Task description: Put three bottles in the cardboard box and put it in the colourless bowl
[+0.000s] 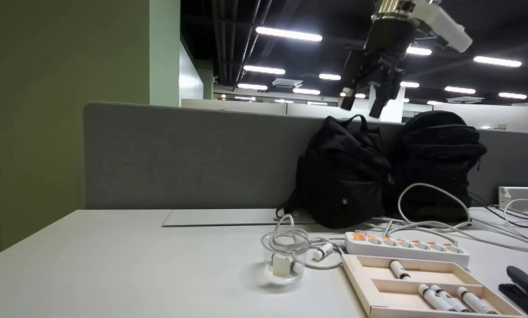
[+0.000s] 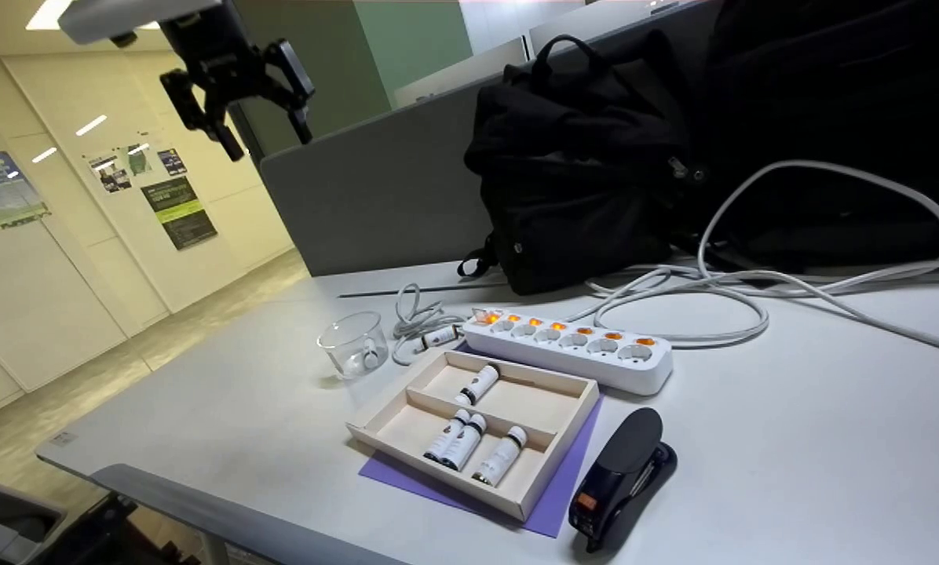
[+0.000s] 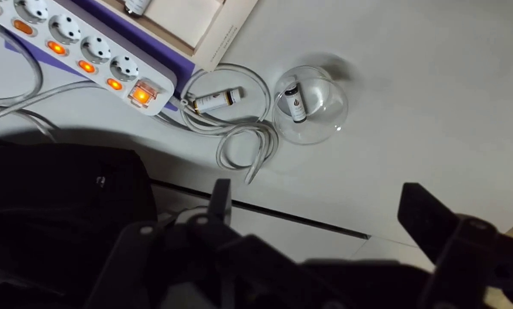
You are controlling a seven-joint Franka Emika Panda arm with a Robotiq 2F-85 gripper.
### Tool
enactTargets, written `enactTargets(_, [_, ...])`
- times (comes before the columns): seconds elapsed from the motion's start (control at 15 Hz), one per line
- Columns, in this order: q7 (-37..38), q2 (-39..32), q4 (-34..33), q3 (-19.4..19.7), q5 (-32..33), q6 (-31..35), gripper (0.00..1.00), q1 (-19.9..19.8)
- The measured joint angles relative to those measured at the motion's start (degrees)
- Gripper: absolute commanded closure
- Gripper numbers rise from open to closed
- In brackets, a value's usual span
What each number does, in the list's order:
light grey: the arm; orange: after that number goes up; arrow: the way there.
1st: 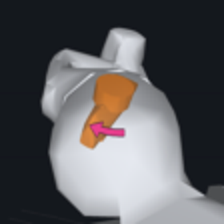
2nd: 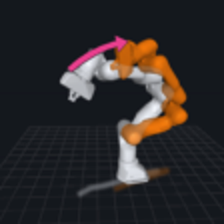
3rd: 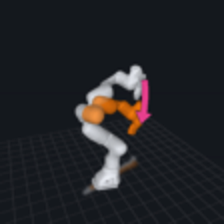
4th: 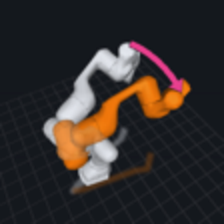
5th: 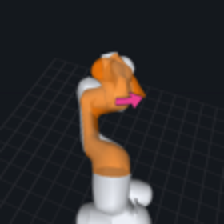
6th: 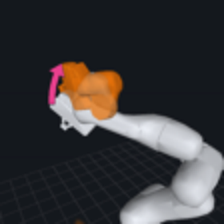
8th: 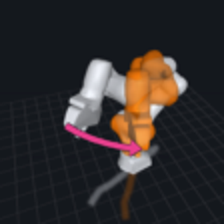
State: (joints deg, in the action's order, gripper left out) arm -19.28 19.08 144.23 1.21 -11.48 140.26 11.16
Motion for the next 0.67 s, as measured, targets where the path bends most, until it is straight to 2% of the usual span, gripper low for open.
enactTargets(0.13, [-0.47,-7.61,-3.05,-0.59,0.18,2.3,0.0,0.5])
enactTargets(0.4, [0.96,-21.3,-8.52,-2.35,0.46,6.78,0.0,-0.96])
enactTargets(0.53, [1.7,-25.87,-10.52,-2.78,0.64,7.47,0.0,-1.72])
enactTargets(0.67, [2.13,-27.07,-11.52,-2.9,0.71,7.49,0.0,-1.86])
